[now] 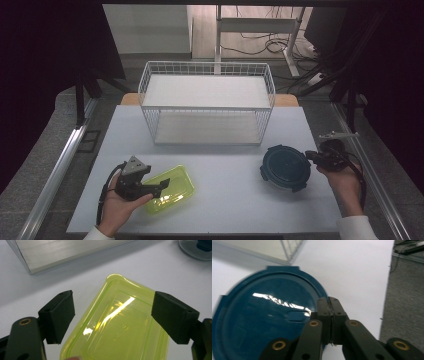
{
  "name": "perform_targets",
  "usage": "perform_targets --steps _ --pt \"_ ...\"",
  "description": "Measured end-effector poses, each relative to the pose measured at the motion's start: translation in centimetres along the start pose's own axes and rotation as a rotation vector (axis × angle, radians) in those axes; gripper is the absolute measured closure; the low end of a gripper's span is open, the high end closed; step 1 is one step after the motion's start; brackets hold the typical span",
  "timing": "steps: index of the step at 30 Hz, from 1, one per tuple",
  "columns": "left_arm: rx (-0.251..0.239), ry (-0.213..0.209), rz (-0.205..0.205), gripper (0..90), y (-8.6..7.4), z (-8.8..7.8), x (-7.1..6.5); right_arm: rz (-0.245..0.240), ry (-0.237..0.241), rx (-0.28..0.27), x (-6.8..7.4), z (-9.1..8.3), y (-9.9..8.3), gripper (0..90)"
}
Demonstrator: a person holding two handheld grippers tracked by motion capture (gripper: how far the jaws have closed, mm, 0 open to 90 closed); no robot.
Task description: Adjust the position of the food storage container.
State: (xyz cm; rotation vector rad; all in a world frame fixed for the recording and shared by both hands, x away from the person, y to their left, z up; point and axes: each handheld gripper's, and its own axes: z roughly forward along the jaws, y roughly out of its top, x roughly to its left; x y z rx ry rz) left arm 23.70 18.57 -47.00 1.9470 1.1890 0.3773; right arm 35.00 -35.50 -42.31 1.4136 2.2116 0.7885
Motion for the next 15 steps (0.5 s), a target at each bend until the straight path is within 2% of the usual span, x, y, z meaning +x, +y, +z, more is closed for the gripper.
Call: perform_targets --steps 4,11,15 --pt "0.0 0.001 0.003 18.8 0.0 0.0 0.1 0.003 -0.028 0.014 -1.0 0.5 0.0 88.6" --pt "-0.003 0.003 0.001 18.9 0.1 -0.1 0.0 0.015 -0.057 0.074 -2.4 2.3 -0.5 88.6" --pt "-0.004 0.003 0.0 18.9 0.0 -0.1 0.1 0.015 -0.048 0.124 -2.7 3.4 -1.2 88.6"
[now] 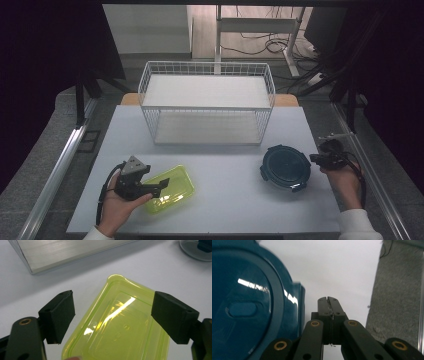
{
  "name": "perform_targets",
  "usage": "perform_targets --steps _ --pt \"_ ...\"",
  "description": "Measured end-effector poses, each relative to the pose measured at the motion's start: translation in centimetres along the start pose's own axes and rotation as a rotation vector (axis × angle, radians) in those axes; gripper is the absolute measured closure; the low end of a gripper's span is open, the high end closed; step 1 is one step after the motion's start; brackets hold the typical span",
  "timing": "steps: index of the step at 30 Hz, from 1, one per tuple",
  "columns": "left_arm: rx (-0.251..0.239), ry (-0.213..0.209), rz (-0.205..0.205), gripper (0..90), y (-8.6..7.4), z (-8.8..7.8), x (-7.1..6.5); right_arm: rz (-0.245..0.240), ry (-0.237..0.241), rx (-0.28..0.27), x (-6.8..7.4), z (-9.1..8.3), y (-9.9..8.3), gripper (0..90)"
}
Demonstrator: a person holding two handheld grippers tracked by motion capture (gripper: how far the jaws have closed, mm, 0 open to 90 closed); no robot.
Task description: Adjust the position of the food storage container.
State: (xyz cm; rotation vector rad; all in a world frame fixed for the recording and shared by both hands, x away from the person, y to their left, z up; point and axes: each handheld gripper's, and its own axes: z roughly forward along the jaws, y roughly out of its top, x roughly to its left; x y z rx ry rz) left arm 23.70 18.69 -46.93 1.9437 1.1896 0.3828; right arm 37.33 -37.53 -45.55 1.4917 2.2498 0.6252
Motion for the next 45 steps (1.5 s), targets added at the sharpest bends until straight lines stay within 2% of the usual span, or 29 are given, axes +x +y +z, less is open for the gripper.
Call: perform_targets --steps 6,10,18,25,32,38,45 --pt "-0.002 0.0 0.001 18.9 0.0 -0.1 0.0 -0.03 0.038 0.027 0.4 0.2 0.0 88.8" --pt "-0.001 -0.001 0.001 19.0 0.0 -0.1 0.0 -0.059 0.01 0.035 0.7 0.1 0.1 88.9" --pt "0.003 0.0 0.004 19.0 0.0 0.1 -0.1 -0.07 0.022 0.052 0.9 -0.2 -0.2 89.0" --pt "0.005 0.001 0.004 19.0 0.0 0.1 0.0 -0.085 0.043 0.069 1.7 -0.5 -0.5 89.0" --pt "0.0 0.001 0.002 19.0 0.1 0.0 0.0 -0.094 0.083 0.07 2.9 -0.6 -0.5 89.0" --pt "-0.001 0.001 0.004 19.0 0.1 0.0 0.0 -0.115 0.089 0.08 4.4 -0.7 -0.2 89.0" --pt "-0.002 0.0 0.003 19.0 0.1 0.0 0.0 -0.123 0.138 0.099 5.7 -0.6 -0.5 89.0"
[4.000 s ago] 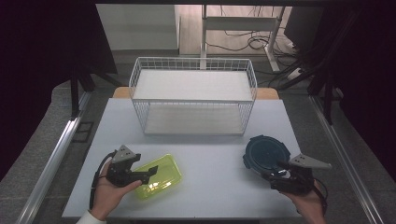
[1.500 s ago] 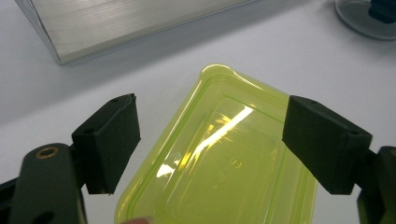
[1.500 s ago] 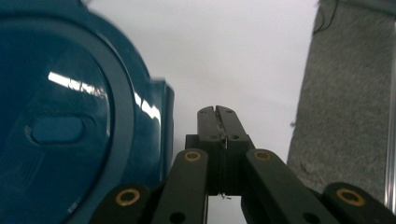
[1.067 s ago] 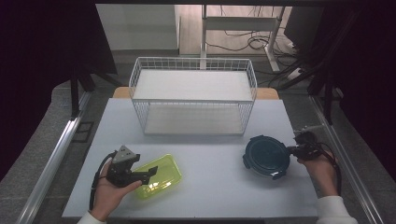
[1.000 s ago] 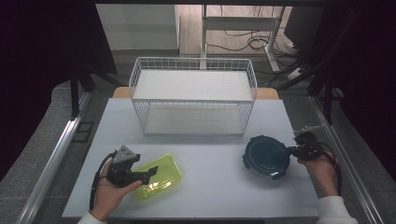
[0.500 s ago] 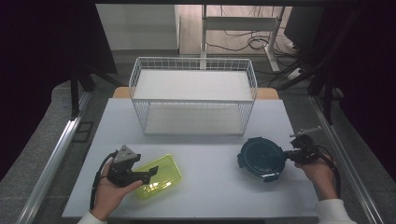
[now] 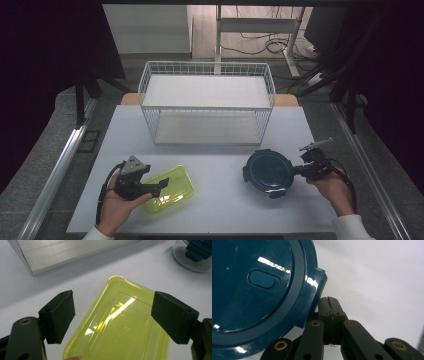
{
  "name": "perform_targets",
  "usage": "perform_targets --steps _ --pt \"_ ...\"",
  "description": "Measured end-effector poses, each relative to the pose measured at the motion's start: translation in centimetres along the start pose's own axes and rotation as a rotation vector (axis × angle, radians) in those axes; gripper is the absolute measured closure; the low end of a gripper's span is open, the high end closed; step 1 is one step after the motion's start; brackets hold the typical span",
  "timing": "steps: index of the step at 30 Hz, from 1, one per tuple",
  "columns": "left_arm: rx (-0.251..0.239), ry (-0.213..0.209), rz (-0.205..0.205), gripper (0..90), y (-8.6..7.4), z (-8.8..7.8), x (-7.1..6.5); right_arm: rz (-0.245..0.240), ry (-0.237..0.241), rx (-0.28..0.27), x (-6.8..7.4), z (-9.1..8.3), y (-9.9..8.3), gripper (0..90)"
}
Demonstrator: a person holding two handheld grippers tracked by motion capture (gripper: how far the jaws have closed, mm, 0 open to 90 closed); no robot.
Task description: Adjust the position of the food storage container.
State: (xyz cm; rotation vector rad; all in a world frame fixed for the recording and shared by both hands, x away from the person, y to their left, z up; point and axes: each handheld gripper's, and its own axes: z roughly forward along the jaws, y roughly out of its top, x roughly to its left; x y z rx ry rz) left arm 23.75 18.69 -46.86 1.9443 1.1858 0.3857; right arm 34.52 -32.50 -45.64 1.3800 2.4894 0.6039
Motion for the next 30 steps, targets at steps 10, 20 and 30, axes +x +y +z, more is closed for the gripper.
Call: perform_targets --steps 10,20,30 --pt "0.001 0.0 0.001 19.0 0.0 0.0 0.0 -0.059 0.088 0.004 3.0 0.6 0.6 89.0" --pt "0.003 -0.001 0.004 19.0 0.1 0.1 -0.1 -0.096 0.154 -0.012 4.9 0.7 1.2 89.0" --pt "0.004 -0.001 0.004 19.0 0.1 0.1 -0.1 -0.121 0.152 -0.024 6.1 0.4 1.6 89.0"
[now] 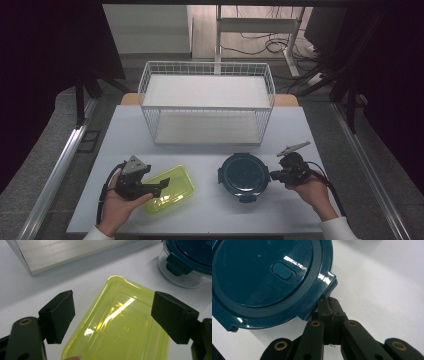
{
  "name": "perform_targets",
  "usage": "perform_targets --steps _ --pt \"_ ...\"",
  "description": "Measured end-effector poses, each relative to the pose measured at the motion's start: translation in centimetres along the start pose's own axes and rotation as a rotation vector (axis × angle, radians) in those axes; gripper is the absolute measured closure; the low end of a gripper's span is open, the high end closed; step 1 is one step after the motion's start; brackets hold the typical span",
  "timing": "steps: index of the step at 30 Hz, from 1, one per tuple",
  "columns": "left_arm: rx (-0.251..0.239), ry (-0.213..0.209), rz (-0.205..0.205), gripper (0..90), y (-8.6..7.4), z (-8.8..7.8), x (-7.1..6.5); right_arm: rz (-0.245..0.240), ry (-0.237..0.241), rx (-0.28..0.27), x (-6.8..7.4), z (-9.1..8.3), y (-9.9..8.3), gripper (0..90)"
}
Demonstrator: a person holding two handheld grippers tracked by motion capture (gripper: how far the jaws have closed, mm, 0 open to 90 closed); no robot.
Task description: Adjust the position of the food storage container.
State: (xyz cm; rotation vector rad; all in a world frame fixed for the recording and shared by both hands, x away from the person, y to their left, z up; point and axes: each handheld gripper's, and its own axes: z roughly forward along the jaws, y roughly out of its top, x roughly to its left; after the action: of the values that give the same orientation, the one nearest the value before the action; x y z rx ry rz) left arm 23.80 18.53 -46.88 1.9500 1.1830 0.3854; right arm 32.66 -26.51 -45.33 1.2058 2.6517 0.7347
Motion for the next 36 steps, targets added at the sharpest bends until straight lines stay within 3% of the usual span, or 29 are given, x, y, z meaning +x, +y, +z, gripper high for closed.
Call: perform_targets --steps 13,23,24,26,28,32,36 --pt "-0.001 0.001 -0.002 19.0 0.0 0.0 -0.1 -0.025 0.033 -0.012 1.4 0.5 0.4 89.0" --pt "-0.007 0.002 0.0 18.9 0.0 -0.1 0.1 -0.043 0.053 -0.016 1.6 0.6 0.4 88.9" --pt "-0.01 0.001 -0.003 18.9 0.0 -0.2 0.1 -0.047 0.052 -0.024 1.6 0.5 0.4 88.9" --pt "-0.016 -0.003 -0.011 18.9 0.0 -0.4 0.2 -0.053 -0.01 -0.063 1.5 0.1 0.3 89.0" --pt "-0.021 -0.011 -0.02 18.8 0.0 -0.5 0.2 -0.035 -0.035 -0.109 1.3 -0.6 0.1 89.0" --pt "-0.026 -0.015 -0.032 18.8 0.0 -0.6 0.2 -0.01 -0.03 -0.186 1.4 -2.0 -0.6 88.9" --pt "-0.025 -0.014 -0.027 18.8 0.1 -0.6 0.3 0.017 0.022 -0.242 1.6 -2.8 -1.9 87.0"
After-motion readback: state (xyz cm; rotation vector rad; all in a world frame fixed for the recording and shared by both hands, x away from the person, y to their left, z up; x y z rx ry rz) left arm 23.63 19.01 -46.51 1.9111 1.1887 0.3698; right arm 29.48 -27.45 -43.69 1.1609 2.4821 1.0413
